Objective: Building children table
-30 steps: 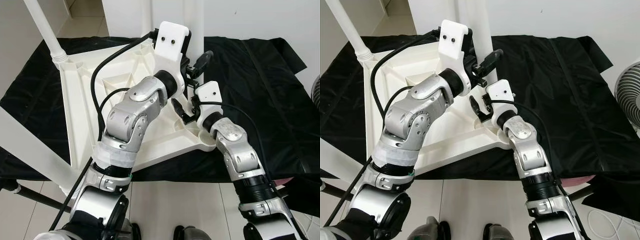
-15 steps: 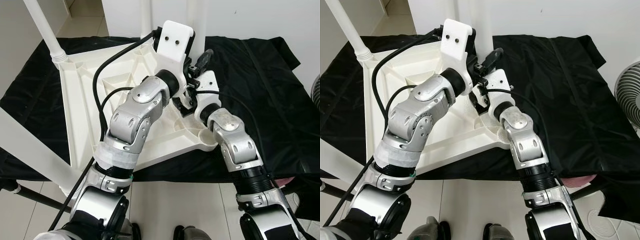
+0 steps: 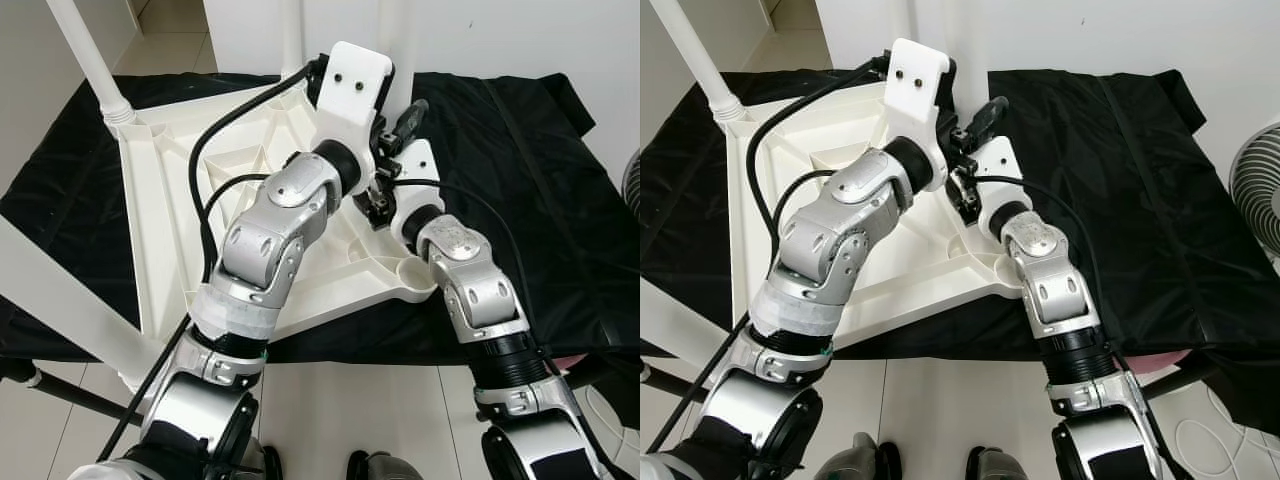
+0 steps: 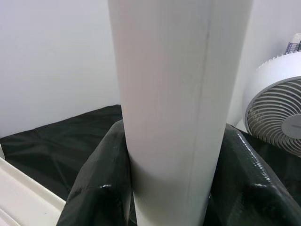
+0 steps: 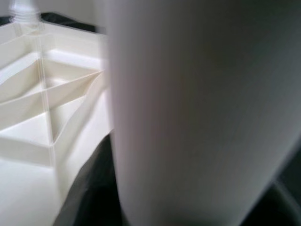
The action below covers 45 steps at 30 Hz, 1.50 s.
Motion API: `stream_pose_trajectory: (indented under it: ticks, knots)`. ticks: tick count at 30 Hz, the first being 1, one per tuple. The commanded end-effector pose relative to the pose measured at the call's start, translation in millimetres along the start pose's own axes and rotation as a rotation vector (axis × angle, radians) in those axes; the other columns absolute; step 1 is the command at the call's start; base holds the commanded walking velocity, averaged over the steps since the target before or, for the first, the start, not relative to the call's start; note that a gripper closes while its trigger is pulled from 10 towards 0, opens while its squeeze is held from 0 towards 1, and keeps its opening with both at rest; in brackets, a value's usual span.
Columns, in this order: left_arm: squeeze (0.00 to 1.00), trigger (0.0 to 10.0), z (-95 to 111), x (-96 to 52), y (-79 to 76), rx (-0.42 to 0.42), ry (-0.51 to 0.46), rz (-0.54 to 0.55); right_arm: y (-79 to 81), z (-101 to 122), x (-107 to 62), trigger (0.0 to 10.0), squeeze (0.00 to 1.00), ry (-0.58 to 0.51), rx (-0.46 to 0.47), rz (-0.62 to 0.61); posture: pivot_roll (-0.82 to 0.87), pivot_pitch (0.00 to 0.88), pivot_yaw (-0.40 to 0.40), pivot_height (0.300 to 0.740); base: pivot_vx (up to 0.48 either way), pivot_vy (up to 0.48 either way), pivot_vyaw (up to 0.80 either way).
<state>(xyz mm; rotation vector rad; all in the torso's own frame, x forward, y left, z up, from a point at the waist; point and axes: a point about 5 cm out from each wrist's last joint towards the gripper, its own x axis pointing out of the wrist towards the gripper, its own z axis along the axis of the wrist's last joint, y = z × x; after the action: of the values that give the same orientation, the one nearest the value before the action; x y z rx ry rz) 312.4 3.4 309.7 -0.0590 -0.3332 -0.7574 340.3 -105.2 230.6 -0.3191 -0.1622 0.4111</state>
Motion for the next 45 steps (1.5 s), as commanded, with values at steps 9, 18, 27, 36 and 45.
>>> stream_pose_trajectory:
  ticks: [9,18,27,36,45]
  knots:
    - [0.00,10.0,-1.0,1.5,-2.6,0.007,0.000,-0.006,5.4,7.4,-0.1,0.0,0.00,-0.038,0.001,0.013,-0.13,0.110,0.050,0.740,0.000,0.000,0.00]
    - [1.00,10.0,-2.0,0.0,-3.0,-0.054,-0.008,-0.026,3.2,4.9,0.9,10.0,0.00,-0.021,0.027,-0.021,-0.12,0.104,0.049,0.740,0.000,0.000,0.00]
    - [0.00,10.0,2.0,-1.5,-0.2,-0.074,-0.029,-0.013,2.4,2.7,2.6,10.0,0.00,-0.015,0.074,-0.055,-0.12,0.103,0.047,0.740,0.000,0.000,0.00]
    - [0.00,10.0,8.1,-5.3,6.0,-0.106,-0.069,0.010,-9.2,-2.0,0.7,10.0,0.00,-0.006,0.122,-0.142,-0.11,0.085,0.049,0.740,0.000,0.000,0.00]
    - [0.00,10.0,7.2,-21.2,19.8,-0.116,-0.081,0.040,-36.9,-12.1,-8.0,10.0,0.00,0.009,0.196,-0.349,-0.11,0.097,0.048,0.740,0.000,0.000,0.00]
